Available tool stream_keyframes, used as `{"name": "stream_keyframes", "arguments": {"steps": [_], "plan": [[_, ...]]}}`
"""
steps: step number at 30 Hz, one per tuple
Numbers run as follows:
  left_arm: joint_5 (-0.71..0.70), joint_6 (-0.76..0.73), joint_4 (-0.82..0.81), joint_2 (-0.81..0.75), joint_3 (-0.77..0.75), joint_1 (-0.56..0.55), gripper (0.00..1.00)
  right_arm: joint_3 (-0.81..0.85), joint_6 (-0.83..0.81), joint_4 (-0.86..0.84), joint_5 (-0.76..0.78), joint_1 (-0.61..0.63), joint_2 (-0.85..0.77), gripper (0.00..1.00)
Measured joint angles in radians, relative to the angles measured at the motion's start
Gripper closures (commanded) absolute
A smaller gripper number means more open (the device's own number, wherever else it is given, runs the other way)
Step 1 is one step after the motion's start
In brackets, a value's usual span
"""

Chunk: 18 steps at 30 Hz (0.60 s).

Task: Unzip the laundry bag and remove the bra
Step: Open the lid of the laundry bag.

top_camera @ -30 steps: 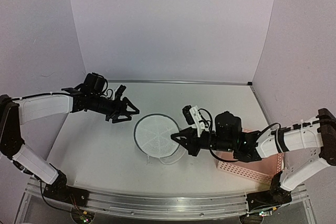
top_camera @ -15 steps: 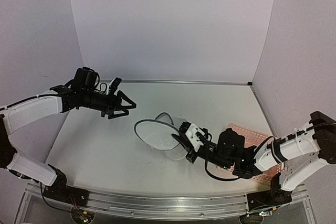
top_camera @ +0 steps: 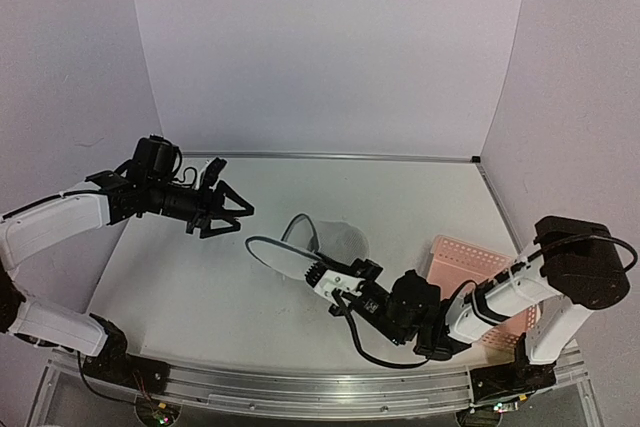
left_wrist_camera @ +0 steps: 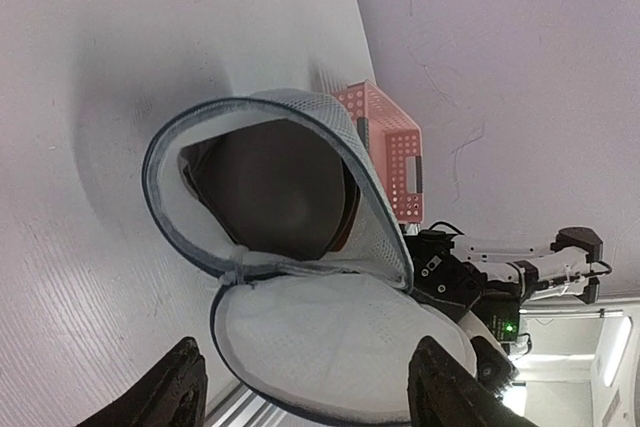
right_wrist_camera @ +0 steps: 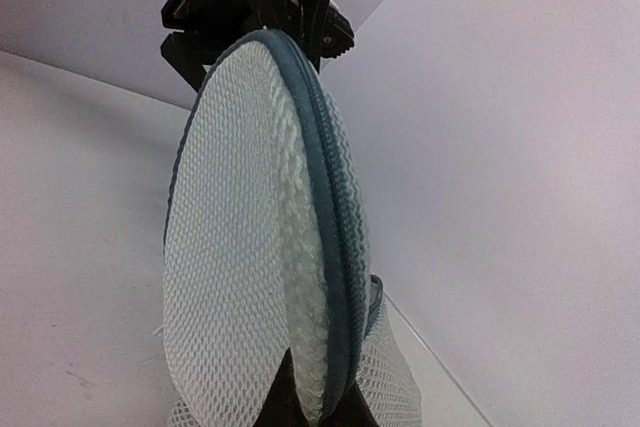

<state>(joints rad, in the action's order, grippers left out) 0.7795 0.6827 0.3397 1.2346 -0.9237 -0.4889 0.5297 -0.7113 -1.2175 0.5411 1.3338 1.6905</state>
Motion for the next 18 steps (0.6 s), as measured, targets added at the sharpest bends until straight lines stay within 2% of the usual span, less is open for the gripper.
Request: {"name": "stream_keyframes", "arguments": {"steps": [9,14,18], "plan": [[0.021,0.087,-0.001,-0.09,0.103,0.0,0.27,0.054,-0.148,-0.169,0.103,0.03,0.143,1.0],[0.031,0.115,-0.022,-0.116,0.117,0.0,0.27,0.073,-0.181,-0.214,0.121,0.031,0.168,0.87],[0.031,0.129,-0.04,-0.116,0.127,0.0,0.26,0.08,-0.21,-0.255,0.128,0.037,0.184,0.8]]}}
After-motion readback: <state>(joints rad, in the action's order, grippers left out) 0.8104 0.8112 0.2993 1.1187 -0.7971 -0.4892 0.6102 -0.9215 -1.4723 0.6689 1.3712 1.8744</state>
